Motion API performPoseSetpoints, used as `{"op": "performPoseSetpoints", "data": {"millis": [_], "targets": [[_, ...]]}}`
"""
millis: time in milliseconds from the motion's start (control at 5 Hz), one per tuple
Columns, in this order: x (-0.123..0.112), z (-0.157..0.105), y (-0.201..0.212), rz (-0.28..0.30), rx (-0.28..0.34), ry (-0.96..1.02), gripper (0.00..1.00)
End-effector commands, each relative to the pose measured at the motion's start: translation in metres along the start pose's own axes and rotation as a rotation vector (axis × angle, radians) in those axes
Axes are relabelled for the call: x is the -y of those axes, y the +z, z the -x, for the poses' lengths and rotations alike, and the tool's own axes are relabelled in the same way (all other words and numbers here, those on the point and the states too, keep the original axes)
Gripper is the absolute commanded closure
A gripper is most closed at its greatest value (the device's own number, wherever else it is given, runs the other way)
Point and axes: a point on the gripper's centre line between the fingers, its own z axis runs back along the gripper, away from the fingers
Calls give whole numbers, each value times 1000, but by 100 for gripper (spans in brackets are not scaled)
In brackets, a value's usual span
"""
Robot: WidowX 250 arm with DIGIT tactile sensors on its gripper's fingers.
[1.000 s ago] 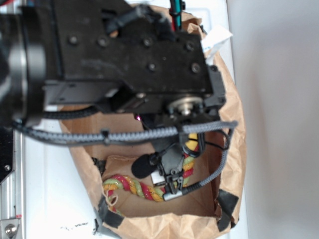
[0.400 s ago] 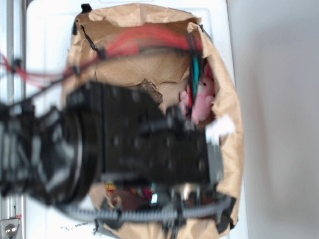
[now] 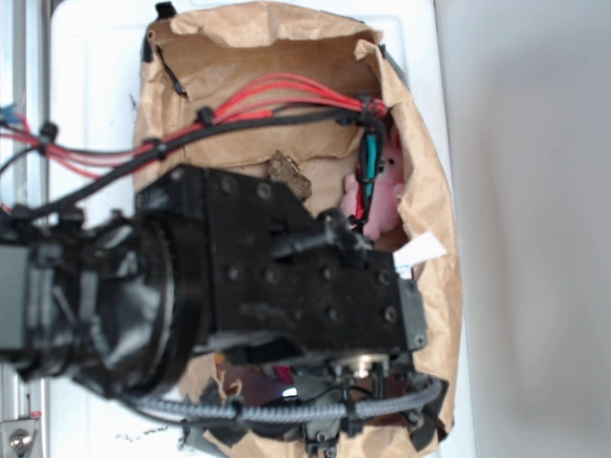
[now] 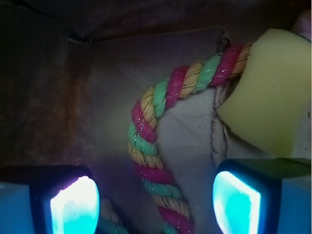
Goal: Grab the multicolored rope.
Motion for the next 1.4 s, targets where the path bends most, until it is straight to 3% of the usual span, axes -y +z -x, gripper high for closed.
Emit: {"op": "performPoseSetpoints", "data": {"millis": [0,200,400,600,800,1200], "targets": [[4,-9,12,10,44,-5,0],[2,-12,-4,-55,82,-30,0],[1,-10,-17,-63,106,-53,0],[-4,-3,-31,-62,90,-50,0],[-2,0,-40,-27,84,-64,0],[9,5,-55,116,65,-106,0]]}}
